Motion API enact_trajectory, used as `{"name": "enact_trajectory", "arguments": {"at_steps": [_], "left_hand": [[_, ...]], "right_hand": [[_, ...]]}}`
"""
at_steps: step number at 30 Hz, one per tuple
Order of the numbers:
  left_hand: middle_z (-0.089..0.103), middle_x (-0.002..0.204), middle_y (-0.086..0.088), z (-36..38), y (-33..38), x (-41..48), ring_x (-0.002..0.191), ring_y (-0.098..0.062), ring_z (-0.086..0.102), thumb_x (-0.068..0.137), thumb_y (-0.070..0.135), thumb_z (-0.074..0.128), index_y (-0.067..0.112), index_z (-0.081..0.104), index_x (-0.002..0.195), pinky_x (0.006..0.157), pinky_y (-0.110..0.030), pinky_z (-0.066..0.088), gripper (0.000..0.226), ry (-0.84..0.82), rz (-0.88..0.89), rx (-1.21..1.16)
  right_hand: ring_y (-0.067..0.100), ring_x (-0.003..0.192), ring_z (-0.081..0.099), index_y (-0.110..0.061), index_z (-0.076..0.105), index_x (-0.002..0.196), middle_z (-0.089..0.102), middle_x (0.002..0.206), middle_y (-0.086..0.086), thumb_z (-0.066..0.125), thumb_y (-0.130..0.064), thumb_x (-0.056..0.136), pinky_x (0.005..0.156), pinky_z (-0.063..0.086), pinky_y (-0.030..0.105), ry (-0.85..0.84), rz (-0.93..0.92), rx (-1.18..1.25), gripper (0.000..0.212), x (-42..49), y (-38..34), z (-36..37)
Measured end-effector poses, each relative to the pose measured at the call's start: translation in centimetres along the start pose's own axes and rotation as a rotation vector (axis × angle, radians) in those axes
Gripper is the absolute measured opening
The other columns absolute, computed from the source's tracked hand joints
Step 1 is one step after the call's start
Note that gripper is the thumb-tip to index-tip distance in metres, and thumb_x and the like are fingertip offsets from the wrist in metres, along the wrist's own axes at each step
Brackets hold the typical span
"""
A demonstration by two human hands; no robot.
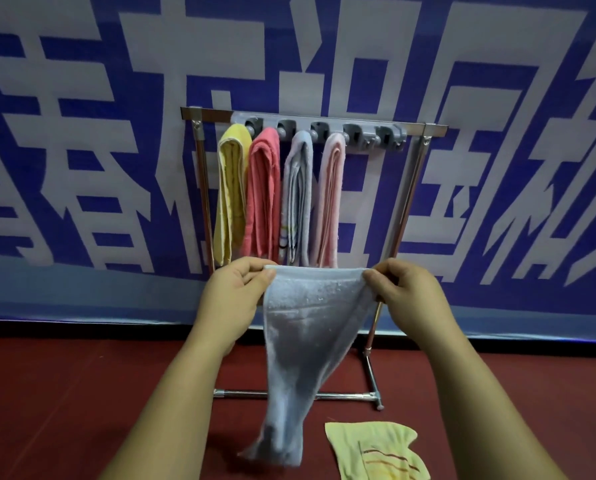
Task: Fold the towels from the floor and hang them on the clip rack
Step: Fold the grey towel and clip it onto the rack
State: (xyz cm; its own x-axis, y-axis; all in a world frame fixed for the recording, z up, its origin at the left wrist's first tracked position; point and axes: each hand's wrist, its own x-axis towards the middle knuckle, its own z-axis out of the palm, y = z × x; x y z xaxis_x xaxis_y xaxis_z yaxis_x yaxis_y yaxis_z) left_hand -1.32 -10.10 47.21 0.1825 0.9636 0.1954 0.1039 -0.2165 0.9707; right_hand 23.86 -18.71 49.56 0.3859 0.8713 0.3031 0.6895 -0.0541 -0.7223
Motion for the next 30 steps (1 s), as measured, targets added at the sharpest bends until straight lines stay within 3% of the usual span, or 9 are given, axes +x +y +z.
{"name": "enact_trajectory", "arguments": {"at_steps": [7,10,15,21,23,26,28,30], "left_hand": [[0.084,0.094,0.001,-0.1,-0.7,-0.8,0.089,-0.018,0.081,0.103,0.017,0.07,0.021,0.079,0.107,0.088,-0.044,0.064,0.01,0.004,-0.009,-0.038],[0.084,0.095,-0.003,-0.7,-0.7,-0.8,0.089,-0.019,0.081,0.102,0.012,0.071,0.015,0.078,0.109,0.086,-0.038,0.064,0.011,-0.005,-0.012,-0.1],[0.081,0.083,-0.006,-1.6,0.5,-0.2,0.074,-0.012,0.075,0.095,0.005,0.075,0.008,0.078,0.104,0.068,-0.023,0.058,0.009,-0.071,0.016,-0.181],[0.081,0.083,-0.005,-2.0,1.9,1.0,0.078,-0.013,0.076,0.097,0.003,0.074,0.009,0.078,0.102,0.078,-0.028,0.062,0.01,-0.126,0.075,-0.105],[0.082,0.086,-0.006,-2.1,1.8,1.4,0.082,-0.017,0.078,0.098,0.003,0.072,0.011,0.078,0.102,0.085,-0.033,0.063,0.011,-0.125,0.075,-0.069],[0.082,0.089,-0.009,-1.7,0.5,1.7,0.093,-0.035,0.078,0.099,0.01,0.075,0.018,0.08,0.1,0.095,-0.051,0.062,0.009,-0.086,0.036,-0.003],[0.081,0.089,-0.012,-1.1,-0.8,1.5,0.096,-0.046,0.074,0.098,0.017,0.077,0.023,0.08,0.095,0.093,-0.062,0.061,0.008,-0.061,-0.003,0.014],[0.08,0.087,-0.012,-0.2,-1.8,1.2,0.092,-0.047,0.074,0.097,0.025,0.077,0.029,0.079,0.091,0.085,-0.065,0.062,0.007,-0.01,-0.045,0.027]], "right_hand": [[0.013,0.083,0.069,-0.027,0.07,0.091,0.073,0.085,-0.007,0.062,-0.031,0.104,0.078,0.059,0.043,0.003,0.04,0.068,0.016,-0.8,0.5,1.6],[0.007,0.088,0.07,-0.028,0.075,0.1,0.076,0.091,-0.01,0.063,-0.025,0.104,0.084,0.059,0.037,-0.037,0.014,0.125,0.012,-1.2,0.4,0.7],[0.003,0.098,0.072,-0.035,0.074,0.11,0.077,0.104,-0.017,0.059,-0.021,0.107,0.088,0.057,0.026,-0.108,-0.051,0.279,0.021,-1.2,-0.4,-1.3],[0.004,0.097,0.071,-0.036,0.074,0.109,0.076,0.104,-0.015,0.057,-0.024,0.108,0.087,0.057,0.03,-0.101,-0.07,0.219,0.021,0.2,-0.7,-1.8],[0.001,0.092,0.07,-0.034,0.074,0.107,0.076,0.1,-0.014,0.057,-0.024,0.108,0.083,0.057,0.026,-0.095,-0.057,0.21,0.019,0.5,-0.5,-1.3],[0.005,0.078,0.07,-0.029,0.073,0.099,0.075,0.089,-0.009,0.061,-0.026,0.106,0.074,0.057,0.03,-0.056,-0.014,0.082,0.014,0.9,-0.3,-0.1],[0.01,0.072,0.069,-0.026,0.072,0.096,0.073,0.083,-0.007,0.062,-0.028,0.104,0.072,0.059,0.039,-0.044,0.024,-0.005,0.014,0.9,0.0,1.0],[0.012,0.073,0.07,-0.025,0.073,0.094,0.073,0.082,-0.009,0.06,-0.03,0.102,0.073,0.062,0.043,-0.004,0.066,-0.029,0.016,0.7,0.0,2.2]]}}
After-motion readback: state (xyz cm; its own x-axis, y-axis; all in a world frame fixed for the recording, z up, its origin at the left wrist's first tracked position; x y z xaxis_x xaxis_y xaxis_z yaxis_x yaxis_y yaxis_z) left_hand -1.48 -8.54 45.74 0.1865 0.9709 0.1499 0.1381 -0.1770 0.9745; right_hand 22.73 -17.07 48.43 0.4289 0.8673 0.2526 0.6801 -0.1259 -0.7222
